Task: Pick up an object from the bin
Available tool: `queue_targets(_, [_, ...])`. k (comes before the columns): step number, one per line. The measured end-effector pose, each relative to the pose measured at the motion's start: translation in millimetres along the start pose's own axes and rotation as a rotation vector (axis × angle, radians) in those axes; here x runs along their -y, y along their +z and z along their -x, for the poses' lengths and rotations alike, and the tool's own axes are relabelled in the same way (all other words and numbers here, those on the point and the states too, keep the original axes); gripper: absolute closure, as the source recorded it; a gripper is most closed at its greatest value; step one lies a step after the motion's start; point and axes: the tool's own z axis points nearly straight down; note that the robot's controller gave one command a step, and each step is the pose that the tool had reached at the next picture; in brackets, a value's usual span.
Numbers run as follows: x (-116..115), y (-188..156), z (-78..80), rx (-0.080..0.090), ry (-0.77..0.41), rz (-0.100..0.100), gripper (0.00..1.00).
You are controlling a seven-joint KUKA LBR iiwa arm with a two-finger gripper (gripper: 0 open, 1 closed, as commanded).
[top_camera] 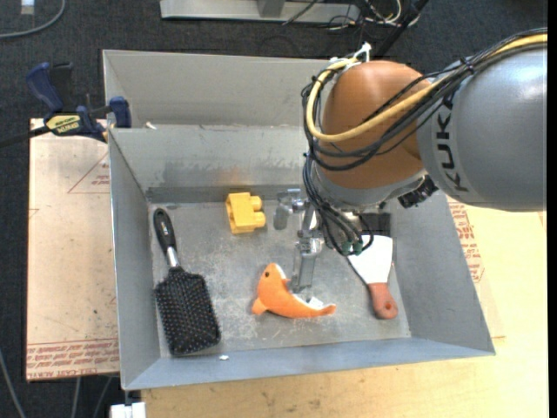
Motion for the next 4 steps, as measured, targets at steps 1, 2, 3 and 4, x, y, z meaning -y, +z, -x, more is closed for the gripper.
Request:
queue_targets(1, [0.5, -4.7, 1.1, 0.007, 0.003, 0.001, 0.00])
queue_targets(2, [6.5, 26.8, -10.8, 0.013, -0.050, 0.002, 0.00])
queue_targets(3, [14.9, 81.3, -14.6, 0.010, -0.001, 0.002, 0.00])
queue_targets(4, [41.6, 115.3, -19.6, 0.011, -0.059, 0.003, 0.00])
